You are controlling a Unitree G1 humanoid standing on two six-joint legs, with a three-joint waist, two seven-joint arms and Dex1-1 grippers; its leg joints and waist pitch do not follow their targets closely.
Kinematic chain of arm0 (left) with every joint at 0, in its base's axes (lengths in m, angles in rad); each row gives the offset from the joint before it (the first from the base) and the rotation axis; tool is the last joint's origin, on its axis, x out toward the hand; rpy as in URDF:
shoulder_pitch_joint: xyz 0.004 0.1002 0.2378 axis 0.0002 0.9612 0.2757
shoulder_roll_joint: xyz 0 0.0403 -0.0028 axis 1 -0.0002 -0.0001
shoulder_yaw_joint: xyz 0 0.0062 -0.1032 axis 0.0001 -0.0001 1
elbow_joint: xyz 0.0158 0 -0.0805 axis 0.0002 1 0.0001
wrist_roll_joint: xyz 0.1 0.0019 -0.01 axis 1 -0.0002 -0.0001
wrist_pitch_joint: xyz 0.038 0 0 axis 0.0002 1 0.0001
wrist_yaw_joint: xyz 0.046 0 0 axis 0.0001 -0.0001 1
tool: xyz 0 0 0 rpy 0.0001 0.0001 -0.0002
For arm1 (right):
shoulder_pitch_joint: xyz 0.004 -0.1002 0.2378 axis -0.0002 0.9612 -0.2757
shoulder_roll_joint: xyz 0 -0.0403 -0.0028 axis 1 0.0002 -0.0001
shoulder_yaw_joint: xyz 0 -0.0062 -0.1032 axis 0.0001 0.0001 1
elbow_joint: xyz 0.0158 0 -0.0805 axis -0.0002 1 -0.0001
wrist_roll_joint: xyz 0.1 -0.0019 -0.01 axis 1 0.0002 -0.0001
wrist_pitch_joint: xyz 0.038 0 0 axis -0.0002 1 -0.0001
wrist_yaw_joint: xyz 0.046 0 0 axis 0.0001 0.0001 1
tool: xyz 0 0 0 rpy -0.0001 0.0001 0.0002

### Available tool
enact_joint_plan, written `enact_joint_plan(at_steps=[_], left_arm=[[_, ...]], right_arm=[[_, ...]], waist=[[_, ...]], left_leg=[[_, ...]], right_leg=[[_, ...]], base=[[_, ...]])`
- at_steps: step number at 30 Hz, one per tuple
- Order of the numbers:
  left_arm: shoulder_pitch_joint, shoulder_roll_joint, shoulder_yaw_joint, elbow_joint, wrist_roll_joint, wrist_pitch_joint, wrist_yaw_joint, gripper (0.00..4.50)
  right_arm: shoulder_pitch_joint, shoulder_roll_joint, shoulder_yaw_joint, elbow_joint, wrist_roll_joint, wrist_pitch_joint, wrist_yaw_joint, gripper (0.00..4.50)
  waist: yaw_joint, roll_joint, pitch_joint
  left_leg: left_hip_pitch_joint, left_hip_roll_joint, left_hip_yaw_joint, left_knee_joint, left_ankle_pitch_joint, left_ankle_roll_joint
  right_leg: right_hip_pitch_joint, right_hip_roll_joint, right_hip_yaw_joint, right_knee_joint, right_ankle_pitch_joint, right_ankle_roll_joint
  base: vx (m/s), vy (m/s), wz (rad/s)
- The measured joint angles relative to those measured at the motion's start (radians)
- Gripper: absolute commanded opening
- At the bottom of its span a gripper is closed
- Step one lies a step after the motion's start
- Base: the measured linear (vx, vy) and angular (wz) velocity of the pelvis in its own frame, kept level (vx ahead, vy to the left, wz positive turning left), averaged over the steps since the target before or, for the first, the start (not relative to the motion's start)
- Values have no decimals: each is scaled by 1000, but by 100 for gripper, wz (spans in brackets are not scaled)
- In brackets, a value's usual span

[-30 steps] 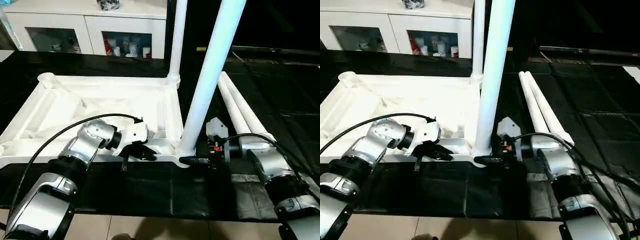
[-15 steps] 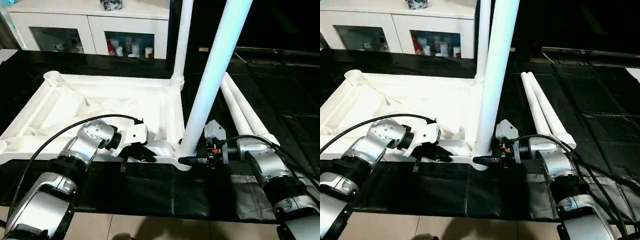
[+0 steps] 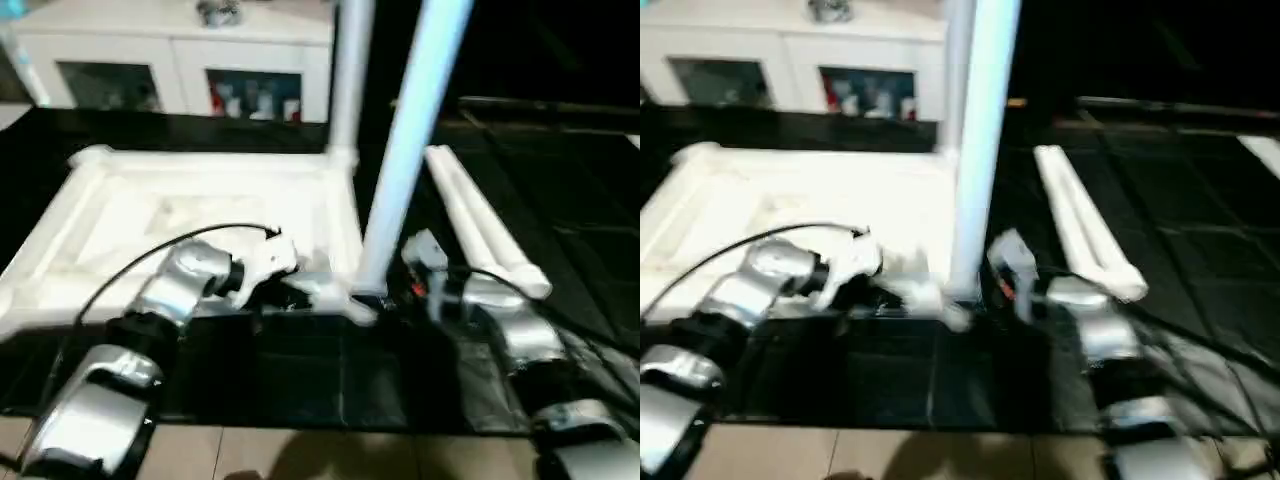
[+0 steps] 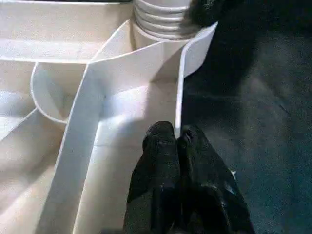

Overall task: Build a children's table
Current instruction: Rotate leg to tighten

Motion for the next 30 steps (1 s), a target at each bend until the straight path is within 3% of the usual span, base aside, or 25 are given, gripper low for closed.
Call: enact_joint_plan(at_steps=[4,10,12,15,20,25,30], left_arm=[[0,-62,28,-27,8,117,128,0],[0,-159,49,-83,40,257,317,0],[1,-174,48,-99,47,275,336,0],[1,-172,45,-107,48,273,337,0],[12,-149,33,-126,48,239,317,0],[23,-104,23,-136,37,185,251,0],[35,-39,7,-129,24,91,149,0]], right_arm=[[-28,80,-66,27,-2,52,-210,272],[-101,151,-107,98,-42,54,-473,270],[-104,156,-117,107,-46,37,-497,326],[-104,163,-121,106,-49,22,-498,340],[-93,161,-107,105,-58,-28,-471,402],[-28,93,-75,59,-50,-87,-306,439],[24,-2,-54,6,-10,-103,-103,445]], waist=[[-23,0,0],[-30,0,0],[-28,0,0],[-26,0,0],[-29,0,0],[-25,0,0],[-22,0,0]], left_leg=[[2,-1,0,0,0,0],[1,-1,0,0,0,0],[0,-2,0,-3,-1,0],[-1,-2,0,-8,-1,0],[-8,-1,0,-8,-1,0],[-13,-1,0,-8,-1,0],[-15,-1,-1,-6,-1,0]], right_leg=[[2,0,0,-2,0,0],[2,0,1,-2,0,0],[1,0,1,-3,0,0],[-1,0,0,-3,1,-2],[-9,1,0,-2,1,-2],[-12,1,-1,-3,1,-1],[-13,1,-1,-2,1,-2]], base=[[0,0,0],[0,0,0],[0,0,0],[0,0,0],[0,0,0],[0,0,0],[0,0,0]])
